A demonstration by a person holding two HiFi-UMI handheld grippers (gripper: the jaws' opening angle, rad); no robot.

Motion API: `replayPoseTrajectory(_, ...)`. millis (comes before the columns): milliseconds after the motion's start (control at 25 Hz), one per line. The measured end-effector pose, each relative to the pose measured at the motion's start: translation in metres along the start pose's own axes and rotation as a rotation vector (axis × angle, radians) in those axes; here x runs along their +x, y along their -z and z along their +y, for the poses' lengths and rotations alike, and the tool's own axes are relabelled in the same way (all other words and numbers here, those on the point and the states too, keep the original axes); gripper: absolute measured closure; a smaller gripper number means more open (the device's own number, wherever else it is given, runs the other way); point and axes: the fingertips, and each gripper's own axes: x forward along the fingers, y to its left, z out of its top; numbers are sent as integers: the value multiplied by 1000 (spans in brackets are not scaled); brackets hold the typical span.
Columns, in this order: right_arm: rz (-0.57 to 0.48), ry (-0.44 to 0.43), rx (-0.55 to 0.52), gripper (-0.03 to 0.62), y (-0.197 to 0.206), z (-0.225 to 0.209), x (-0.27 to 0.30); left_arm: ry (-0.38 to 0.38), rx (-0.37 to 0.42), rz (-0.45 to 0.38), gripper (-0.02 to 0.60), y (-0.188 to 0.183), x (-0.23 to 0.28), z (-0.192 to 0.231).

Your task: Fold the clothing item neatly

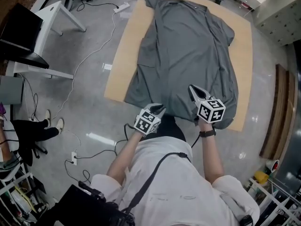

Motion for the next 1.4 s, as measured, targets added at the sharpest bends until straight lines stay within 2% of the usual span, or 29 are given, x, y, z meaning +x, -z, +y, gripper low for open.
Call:
replayPoseTrajectory(200, -9, -85, -72, 588, -53, -5, 79, -52, -7, -81, 515, -47, -13, 21)
replayPoseTrajectory(440, -43, -151, -188, 588, -158, -26, 206, -90, -35, -107, 515, -99, 2, 74)
replayPoseTrajectory(560, -34, -158, -253, 542, -212, -50, 287, -105, -54, -116, 515, -125, 22, 104)
replayPoseTrajectory(720, -35, -158, -215, 491, -266, -82, 392, -119, -91, -101, 515, -149, 44, 147)
replayPoseTrajectory(800, -41, -157, -175, 487, -285, -100, 438, -144, -112, -98, 515, -160, 55, 173)
replayPoseTrajectory(960, 29, -89, -141, 470, -292, -130, 508, -173, -143, -136, 515, -185, 61, 209)
replayPoseTrajectory(1080, 142, 5, -144, 495, -270, -146, 536, -172, -166, -169, 515, -192, 58, 222)
replayPoseTrajectory(1160, 189, 52, -155, 571, -262, -154, 540, -157, -182, -182, 515, -193, 57, 231)
replayPoseTrajectory(1200, 186, 60, -149, 582, -263, -157, 535, -147, -187, -183, 515, -193, 57, 234)
replayPoseTrajectory(1400, -15, 29, 18, 582, -304, -184, 464, -92, -179, -187, 515, -203, 51, 232)
